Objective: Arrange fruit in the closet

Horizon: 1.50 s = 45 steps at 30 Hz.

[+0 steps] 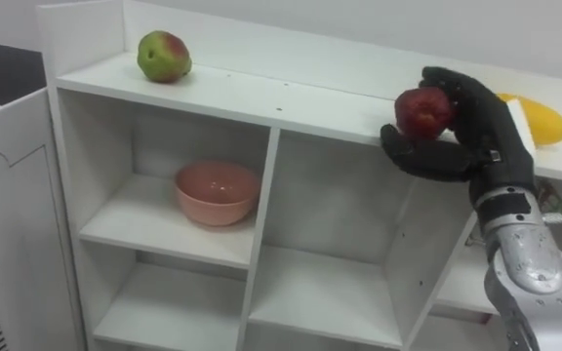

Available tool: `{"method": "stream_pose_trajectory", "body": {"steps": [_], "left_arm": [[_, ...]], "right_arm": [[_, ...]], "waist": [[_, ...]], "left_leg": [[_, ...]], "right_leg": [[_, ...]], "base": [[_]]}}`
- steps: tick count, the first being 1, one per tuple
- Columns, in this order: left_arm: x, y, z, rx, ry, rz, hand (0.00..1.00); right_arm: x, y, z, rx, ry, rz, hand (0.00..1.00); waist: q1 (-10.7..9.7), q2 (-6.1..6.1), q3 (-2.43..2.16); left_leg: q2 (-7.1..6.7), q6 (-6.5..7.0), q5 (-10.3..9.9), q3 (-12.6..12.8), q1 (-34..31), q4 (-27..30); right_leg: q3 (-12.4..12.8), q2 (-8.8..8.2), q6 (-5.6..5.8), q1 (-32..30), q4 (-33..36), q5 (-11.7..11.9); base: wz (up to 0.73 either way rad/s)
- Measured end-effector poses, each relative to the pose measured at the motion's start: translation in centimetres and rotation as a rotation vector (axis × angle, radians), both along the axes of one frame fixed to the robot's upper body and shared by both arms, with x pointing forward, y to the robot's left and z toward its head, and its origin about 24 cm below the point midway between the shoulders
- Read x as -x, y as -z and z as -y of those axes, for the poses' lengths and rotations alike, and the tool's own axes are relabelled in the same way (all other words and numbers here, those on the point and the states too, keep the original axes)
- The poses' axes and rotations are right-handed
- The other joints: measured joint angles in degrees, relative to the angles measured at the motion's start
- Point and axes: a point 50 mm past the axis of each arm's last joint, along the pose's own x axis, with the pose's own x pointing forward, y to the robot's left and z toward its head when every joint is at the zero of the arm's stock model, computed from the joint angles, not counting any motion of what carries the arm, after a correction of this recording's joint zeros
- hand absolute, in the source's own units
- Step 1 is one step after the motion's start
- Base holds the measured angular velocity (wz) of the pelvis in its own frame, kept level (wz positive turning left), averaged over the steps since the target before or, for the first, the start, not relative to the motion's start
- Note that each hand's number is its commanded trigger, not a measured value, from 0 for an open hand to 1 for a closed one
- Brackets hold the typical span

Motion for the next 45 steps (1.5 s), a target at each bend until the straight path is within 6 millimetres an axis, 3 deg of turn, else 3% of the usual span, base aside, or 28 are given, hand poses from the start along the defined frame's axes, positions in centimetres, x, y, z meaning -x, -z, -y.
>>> {"method": "stream_pose_trajectory", "body": {"steps": [2,5,17,23,26,31,35,40,44,45], "left_arm": [[0.1,0.0,0.0,0.000,-0.001,-0.001,0.00],[0.3,0.0,0.0,-0.001,-0.003,-0.005,0.00],[-0.1,0.0,0.0,0.000,0.001,0.002,0.00],[-0.1,0.0,0.0,-0.003,-0.002,0.006,0.00],[-0.3,-0.1,0.0,-0.009,0.007,0.010,0.00],[-0.2,-0.1,-0.1,-0.019,0.001,0.016,0.00],[-0.2,-0.1,-0.1,-0.030,-0.021,0.032,0.00],[-0.2,0.1,0.5,-0.020,0.011,0.021,0.00],[-0.1,0.2,0.8,-0.019,0.030,0.012,0.00],[0.0,0.3,1.0,-0.016,0.035,0.001,0.00]], "right_arm": [[0.0,0.0,0.4,-0.006,0.007,-0.004,1.00],[-0.3,-0.4,0.6,-0.004,0.009,-0.003,1.00],[-0.5,-2.0,0.4,0.019,-0.013,0.040,1.00],[-0.2,-3.3,-1.6,0.057,-0.080,0.095,1.00],[0.4,-3.5,-3.0,0.083,-0.137,0.120,1.00],[3.4,-1.7,-5.4,0.067,-0.289,0.120,1.00],[3.4,-0.8,-6.3,0.014,-0.327,0.083,1.00],[3.3,0.0,-8.0,-0.055,-0.400,0.062,1.00],[4.0,3.3,-9.4,-0.140,-0.453,-0.037,1.00],[4.3,4.7,-9.6,-0.163,-0.461,-0.086,1.00]], "waist": [[0.1,-0.28,-0.11],[0.1,-0.63,0.08],[0.6,-0.23,0.60],[0.3,0.46,0.91],[0.2,1.28,0.72],[0.8,2.81,-0.20],[0.6,3.10,-0.15],[0.5,4.01,0.43],[0.6,4.43,0.32],[0.7,4.88,0.07]], "left_leg": [[0.00,0.00,0.0,0.0,0.0,0.0],[0.00,0.00,0.0,0.0,0.1,0.0],[0.06,0.00,0.0,-0.1,-0.1,-0.4],[0.04,-0.01,0.0,0.4,-0.2,-0.4],[0.06,-0.01,0.0,1.0,-0.4,-0.4],[0.06,-0.01,0.0,0.7,0.3,-0.8],[0.17,-0.01,0.0,0.8,1.2,-1.3],[0.15,-0.01,0.0,2.1,1.3,-1.3],[0.08,-0.01,0.0,2.3,0.7,-0.9],[0.04,0.00,0.0,2.3,0.3,-0.7]], "right_leg": [[0.0,-0.01,0.00,0.0,0.0,0.0],[0.0,0.00,0.00,0.1,0.0,0.0],[0.2,0.06,0.00,-0.1,0.0,0.0],[1.3,0.11,0.00,-0.6,0.0,0.0],[1.7,0.14,0.00,-1.0,0.0,0.0],[3.1,0.24,0.00,-0.8,0.0,0.0],[3.3,0.23,0.00,-0.1,-0.1,0.0],[4.1,0.26,0.00,-0.1,-0.1,0.0],[4.1,0.15,0.00,-0.5,0.0,0.0],[3.7,0.09,-0.03,-0.7,0.0,0.1]], "base": [[0.00],[0.00],[0.03],[-0.10],[-0.10],[-0.05],[-0.02],[-0.07],[-0.03],[0.00]]}}
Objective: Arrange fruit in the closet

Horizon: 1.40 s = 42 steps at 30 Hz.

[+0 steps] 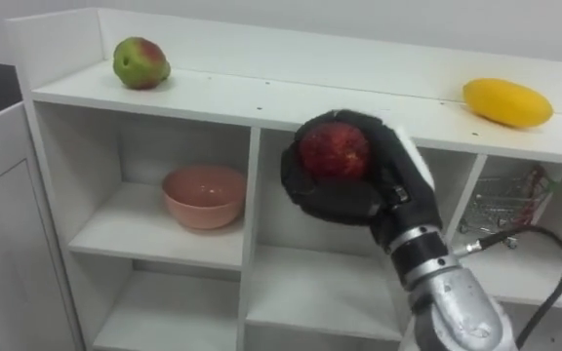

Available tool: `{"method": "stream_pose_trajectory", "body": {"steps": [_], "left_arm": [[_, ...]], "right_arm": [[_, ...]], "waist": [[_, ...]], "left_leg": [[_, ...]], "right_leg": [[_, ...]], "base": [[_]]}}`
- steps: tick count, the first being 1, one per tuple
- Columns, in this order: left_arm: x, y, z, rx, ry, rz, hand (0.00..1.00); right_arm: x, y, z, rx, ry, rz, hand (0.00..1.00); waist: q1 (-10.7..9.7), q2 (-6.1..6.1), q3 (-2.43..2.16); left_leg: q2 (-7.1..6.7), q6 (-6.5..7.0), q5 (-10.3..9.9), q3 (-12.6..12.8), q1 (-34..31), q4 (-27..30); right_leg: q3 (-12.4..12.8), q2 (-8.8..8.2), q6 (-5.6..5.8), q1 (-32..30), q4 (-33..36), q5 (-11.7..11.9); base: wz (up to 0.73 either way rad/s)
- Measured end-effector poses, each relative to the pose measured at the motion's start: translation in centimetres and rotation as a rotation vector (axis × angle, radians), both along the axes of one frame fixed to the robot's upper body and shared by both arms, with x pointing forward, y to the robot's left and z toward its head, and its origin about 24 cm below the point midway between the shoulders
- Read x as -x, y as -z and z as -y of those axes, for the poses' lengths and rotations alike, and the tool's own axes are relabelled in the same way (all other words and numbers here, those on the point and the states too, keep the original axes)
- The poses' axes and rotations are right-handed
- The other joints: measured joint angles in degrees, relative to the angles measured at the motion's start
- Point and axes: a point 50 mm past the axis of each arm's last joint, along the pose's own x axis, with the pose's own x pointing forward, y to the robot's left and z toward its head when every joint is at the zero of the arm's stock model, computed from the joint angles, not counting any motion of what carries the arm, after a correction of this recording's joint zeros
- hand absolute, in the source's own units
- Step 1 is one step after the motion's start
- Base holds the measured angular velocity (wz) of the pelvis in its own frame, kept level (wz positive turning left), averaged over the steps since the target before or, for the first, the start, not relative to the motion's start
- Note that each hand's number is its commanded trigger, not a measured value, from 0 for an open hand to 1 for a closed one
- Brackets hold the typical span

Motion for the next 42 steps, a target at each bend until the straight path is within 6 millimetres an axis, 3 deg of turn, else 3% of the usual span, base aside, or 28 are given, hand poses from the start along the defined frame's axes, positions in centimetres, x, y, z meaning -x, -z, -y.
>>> {"method": "stream_pose_trajectory", "body": {"steps": [1,5,6,8,13,14,19,24,29,33,37,42], "left_arm": [[0.2,0.1,0.2,0.004,0.010,-0.012,0.00],[0.3,0.3,0.7,0.002,0.018,-0.018,0.00],[0.1,0.4,0.9,0.003,0.035,-0.024,0.00],[-0.1,0.5,1.1,0.006,0.043,-0.027,0.00],[-0.4,0.8,1.7,0.010,0.033,-0.037,0.00],[-0.4,0.8,1.9,0.019,0.027,-0.035,0.00],[-0.7,1.2,3.3,0.088,-0.069,-0.014,0.00],[-0.9,1.2,3.4,0.112,-0.129,-0.004,0.00],[-0.9,1.2,3.3,0.126,-0.151,0.000,0.00],[-1.0,1.2,3.5,0.137,-0.146,0.002,0.00],[-1.4,1.1,3.5,0.157,-0.179,0.024,0.00],[-2.0,0.9,3.4,0.189,-0.249,0.069,0.00]], "right_arm": [[0.2,1.4,-0.3,-0.006,-0.009,-0.051,1.00],[0.5,5.9,-0.7,-0.026,-0.017,-0.237,1.00],[0.5,7.2,-0.4,-0.053,-0.010,-0.303,1.00],[0.4,8.6,0.0,-0.123,0.018,-0.375,1.00],[0.7,12.4,0.6,-0.308,0.095,-0.557,1.00],[0.7,12.7,0.6,-0.329,0.103,-0.569,1.00],[0.2,13.9,2.6,-0.463,0.239,-0.631,1.00],[-0.1,15.5,4.2,-0.493,0.364,-0.714,1.00],[-0.5,15.4,5.2,-0.618,0.420,-0.730,1.00],[-2.0,13.5,5.9,-0.737,0.411,-0.683,1.00],[-3.4,11.6,7.0,-0.791,0.412,-0.639,1.00],[-4.9,8.7,9.1,-0.906,0.441,-0.558,1.00]], "waist": [[-0.1,0.45,-0.28],[-0.1,1.86,-0.54],[-0.1,2.65,-0.25],[-0.4,3.55,-0.17],[-0.3,4.24,0.07],[-0.2,4.33,0.13],[-0.1,6.16,1.26],[0.5,6.95,1.78],[2.0,6.69,2.07],[2.3,5.98,2.51],[2.6,5.65,2.71],[3.8,5.32,2.76]], "left_leg": [[-0.06,0.00,0.0,0.0,-0.7,0.4],[-0.04,0.27,0.3,0.0,-2.4,1.0],[0.00,0.29,0.3,0.0,-3.1,1.4],[-0.03,0.37,0.5,-0.4,-4.9,2.2],[-0.33,0.37,1.7,-1.4,-9.4,2.8],[-0.36,0.41,1.7,-1.4,-9.9,3.0],[-0.90,0.95,2.1,-2.4,-16.8,6.4],[-1.25,1.35,2.4,-1.8,-24.7,10.4],[-2.31,1.88,2.1,-1.5,-33.6,15.6],[-3.90,2.07,2.4,-1.6,-39.7,18.7],[-3.85,2.00,2.4,-2.1,-45.4,22.8],[-3.83,2.12,2.0,-1.6,-52.1,27.2]], "right_leg": [[-0.2,-0.10,-0.01,-0.5,0.0,0.1],[-0.7,-0.24,-0.25,-2.0,0.3,0.4],[-0.8,-0.29,-0.30,-2.5,0.4,0.6],[-1.3,-0.73,-0.39,-4.0,0.9,0.7],[-2.5,-1.21,-0.57,-8.7,2.8,0.8],[-2.5,-1.28,-0.58,-9.5,3.2,0.9],[-3.8,-2.35,-0.65,-15.9,6.6,0.9],[-4.0,-3.61,-0.70,-24.8,12.6,0.7],[-3.5,-5.91,-1.32,-35.1,21.2,-1.4],[-3.7,-8.48,-1.88,-42.3,27.4,-3.8],[-4.5,-9.07,-2.49,-47.1,30.7,-4.3],[-3.8,-9.54,-2.57,-53.7,35.1,-4.8]], "base": [[0.00],[0.00],[0.00],[0.10],[0.10],[0.04],[0.08],[-0.02],[0.02],[0.21],[0.18],[0.05]]}}
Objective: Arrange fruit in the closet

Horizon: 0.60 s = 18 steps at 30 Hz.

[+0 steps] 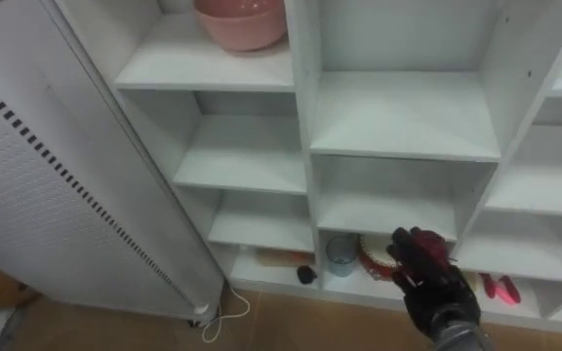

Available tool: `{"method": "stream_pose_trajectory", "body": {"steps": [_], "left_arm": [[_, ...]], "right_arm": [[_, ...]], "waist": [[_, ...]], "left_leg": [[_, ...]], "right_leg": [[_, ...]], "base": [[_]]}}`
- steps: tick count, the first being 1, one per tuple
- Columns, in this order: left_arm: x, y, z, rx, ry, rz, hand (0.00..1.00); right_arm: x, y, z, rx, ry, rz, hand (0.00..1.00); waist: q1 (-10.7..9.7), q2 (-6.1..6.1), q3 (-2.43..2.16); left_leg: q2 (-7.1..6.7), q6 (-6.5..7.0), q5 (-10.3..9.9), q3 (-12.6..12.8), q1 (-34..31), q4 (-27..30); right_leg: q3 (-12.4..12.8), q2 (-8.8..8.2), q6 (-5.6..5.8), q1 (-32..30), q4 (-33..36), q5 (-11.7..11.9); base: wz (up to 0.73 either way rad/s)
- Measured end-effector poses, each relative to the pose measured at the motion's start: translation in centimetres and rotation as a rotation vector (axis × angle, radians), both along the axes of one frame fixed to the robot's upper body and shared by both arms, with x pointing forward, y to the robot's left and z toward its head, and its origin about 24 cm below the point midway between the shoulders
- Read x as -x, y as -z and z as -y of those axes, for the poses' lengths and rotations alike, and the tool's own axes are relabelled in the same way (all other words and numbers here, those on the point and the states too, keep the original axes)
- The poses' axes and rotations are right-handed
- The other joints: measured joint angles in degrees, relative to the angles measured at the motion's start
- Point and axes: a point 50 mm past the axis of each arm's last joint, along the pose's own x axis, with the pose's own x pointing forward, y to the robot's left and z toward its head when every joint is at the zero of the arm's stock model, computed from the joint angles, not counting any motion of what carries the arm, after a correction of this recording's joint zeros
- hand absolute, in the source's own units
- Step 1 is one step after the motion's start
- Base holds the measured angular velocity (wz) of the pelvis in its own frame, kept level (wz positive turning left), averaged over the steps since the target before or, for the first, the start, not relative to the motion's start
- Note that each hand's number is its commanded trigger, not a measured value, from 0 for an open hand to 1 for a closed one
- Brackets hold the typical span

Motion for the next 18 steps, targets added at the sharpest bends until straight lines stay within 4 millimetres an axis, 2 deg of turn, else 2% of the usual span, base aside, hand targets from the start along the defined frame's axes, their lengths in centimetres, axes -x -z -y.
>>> {"method": "stream_pose_trajectory", "body": {"steps": [7,15,18], "left_arm": [[-1.7,-0.8,0.0,0.020,-0.012,0.098,0.00],[-2.9,-1.8,-1.0,-0.005,0.028,0.157,0.00],[-3.2,-2.1,-1.0,-0.020,0.046,0.186,0.00]], "right_arm": [[-1.2,-2.6,1.7,-0.057,0.072,0.039,1.00],[-2.6,-6.0,1.9,-0.062,0.095,0.083,1.00],[-2.9,-7.1,2.1,-0.069,0.111,0.091,1.00]], "waist": [[1.3,-0.23,-0.07],[1.9,-0.41,-0.10],[2.7,-0.42,-0.11]], "left_leg": [[0.02,-0.06,-0.1,-0.3,-6.6,3.9],[-0.09,-0.09,-0.3,-0.3,-10.6,6.3],[-0.07,-0.15,-0.4,-0.3,-11.3,7.7]], "right_leg": [[-0.2,-0.48,-0.56,-6.0,3.7,-0.5],[-0.1,-0.73,-0.92,-9.9,6.2,-0.7],[-0.1,-0.88,-1.08,-10.5,7.5,-1.3]], "base": [[0.08],[0.01],[0.01]]}}
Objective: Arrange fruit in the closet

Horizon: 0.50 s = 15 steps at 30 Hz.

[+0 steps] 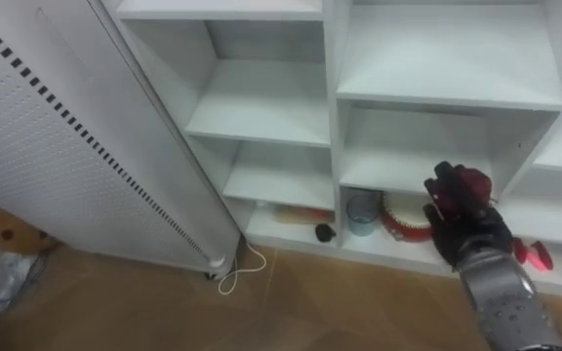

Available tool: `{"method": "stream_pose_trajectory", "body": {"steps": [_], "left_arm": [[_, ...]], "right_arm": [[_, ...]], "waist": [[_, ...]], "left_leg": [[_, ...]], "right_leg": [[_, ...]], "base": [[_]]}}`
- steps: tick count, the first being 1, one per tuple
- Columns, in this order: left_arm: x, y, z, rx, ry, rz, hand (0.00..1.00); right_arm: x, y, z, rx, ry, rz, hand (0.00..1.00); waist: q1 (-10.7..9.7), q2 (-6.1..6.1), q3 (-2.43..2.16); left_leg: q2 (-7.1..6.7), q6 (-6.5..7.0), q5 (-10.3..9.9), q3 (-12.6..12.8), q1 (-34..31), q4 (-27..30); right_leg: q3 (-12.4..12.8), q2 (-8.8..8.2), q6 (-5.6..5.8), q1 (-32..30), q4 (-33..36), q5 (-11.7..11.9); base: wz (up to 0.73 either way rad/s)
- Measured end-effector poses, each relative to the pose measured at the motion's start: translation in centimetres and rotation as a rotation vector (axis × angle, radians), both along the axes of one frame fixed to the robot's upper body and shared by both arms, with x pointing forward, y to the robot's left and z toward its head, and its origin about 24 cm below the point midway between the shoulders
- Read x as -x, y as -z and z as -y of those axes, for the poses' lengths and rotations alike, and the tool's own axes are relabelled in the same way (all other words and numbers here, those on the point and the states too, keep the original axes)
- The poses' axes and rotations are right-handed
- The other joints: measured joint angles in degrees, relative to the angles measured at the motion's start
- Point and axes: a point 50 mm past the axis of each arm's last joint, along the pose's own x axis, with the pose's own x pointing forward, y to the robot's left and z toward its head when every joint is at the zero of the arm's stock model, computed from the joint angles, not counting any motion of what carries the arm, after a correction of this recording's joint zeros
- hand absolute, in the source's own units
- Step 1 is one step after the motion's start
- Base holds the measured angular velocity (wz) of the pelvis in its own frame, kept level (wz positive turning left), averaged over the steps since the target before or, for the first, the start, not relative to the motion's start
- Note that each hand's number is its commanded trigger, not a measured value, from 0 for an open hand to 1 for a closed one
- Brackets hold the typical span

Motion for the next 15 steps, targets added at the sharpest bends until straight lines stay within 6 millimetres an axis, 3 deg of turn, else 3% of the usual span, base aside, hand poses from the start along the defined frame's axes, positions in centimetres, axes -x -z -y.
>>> {"method": "stream_pose_trajectory", "body": {"steps": [9,10,15], "left_arm": [[1.5,-0.1,-0.1,-0.038,-0.025,0.013,0.00],[1.7,-0.1,-0.1,-0.041,-0.028,0.012,0.00],[2.5,-0.4,0.0,-0.039,-0.030,0.025,0.00]], "right_arm": [[0.1,-0.8,0.8,-0.003,0.074,-0.061,1.00],[0.1,-1.1,0.9,0.000,0.079,-0.060,0.02],[-0.2,-2.5,1.0,-0.017,0.106,-0.053,0.00]], "waist": [[-0.2,-0.16,-0.12],[-0.1,-0.16,-0.13],[-0.1,-0.12,-0.16]], "left_leg": [[0.12,-0.09,-1.4,-0.7,-1.6,3.2],[0.10,-0.10,-1.4,-1.1,-1.8,3.5],[0.28,0.07,-1.7,-1.3,-2.1,4.5]], "right_leg": [[-1.5,-0.69,-0.18,-0.4,2.4,-1.4],[-1.6,-0.69,-0.14,-0.4,2.5,-1.4],[-1.9,-0.73,-0.16,-0.4,2.8,-1.4]], "base": [[0.07],[0.05],[-0.02]]}}
